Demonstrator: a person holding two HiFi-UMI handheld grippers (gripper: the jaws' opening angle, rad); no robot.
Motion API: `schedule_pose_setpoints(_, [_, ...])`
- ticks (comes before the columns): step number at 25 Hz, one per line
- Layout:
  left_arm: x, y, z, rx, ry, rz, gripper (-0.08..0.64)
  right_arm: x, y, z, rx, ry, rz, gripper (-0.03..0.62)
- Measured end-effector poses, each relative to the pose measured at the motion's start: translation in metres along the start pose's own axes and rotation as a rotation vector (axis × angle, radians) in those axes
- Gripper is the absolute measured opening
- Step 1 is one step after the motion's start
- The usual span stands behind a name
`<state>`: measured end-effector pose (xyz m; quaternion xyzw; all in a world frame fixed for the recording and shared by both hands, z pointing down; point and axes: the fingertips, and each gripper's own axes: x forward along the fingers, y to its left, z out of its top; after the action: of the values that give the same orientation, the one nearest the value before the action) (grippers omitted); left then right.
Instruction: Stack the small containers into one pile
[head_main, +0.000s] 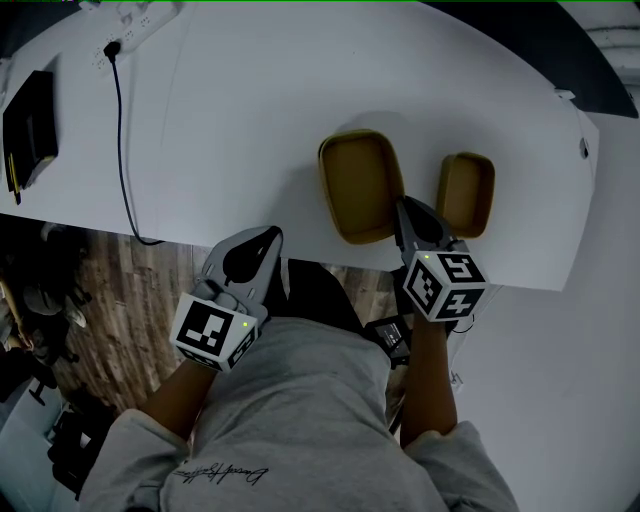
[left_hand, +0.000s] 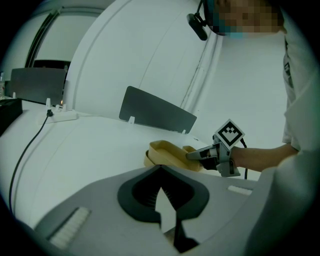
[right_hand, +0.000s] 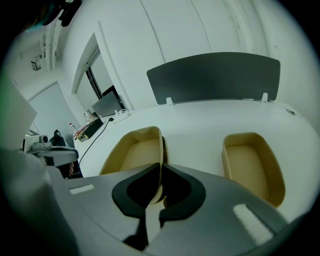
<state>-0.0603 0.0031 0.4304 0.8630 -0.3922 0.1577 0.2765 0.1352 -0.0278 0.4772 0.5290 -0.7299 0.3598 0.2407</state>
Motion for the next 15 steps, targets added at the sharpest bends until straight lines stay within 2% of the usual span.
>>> schedule_pose_setpoints(15, [0.006, 0.007, -0.003, -0.006, 0.022, 0.000, 0.002, 0.013, -0.001, -0.006, -0.030, 0.030, -0.005, 0.035])
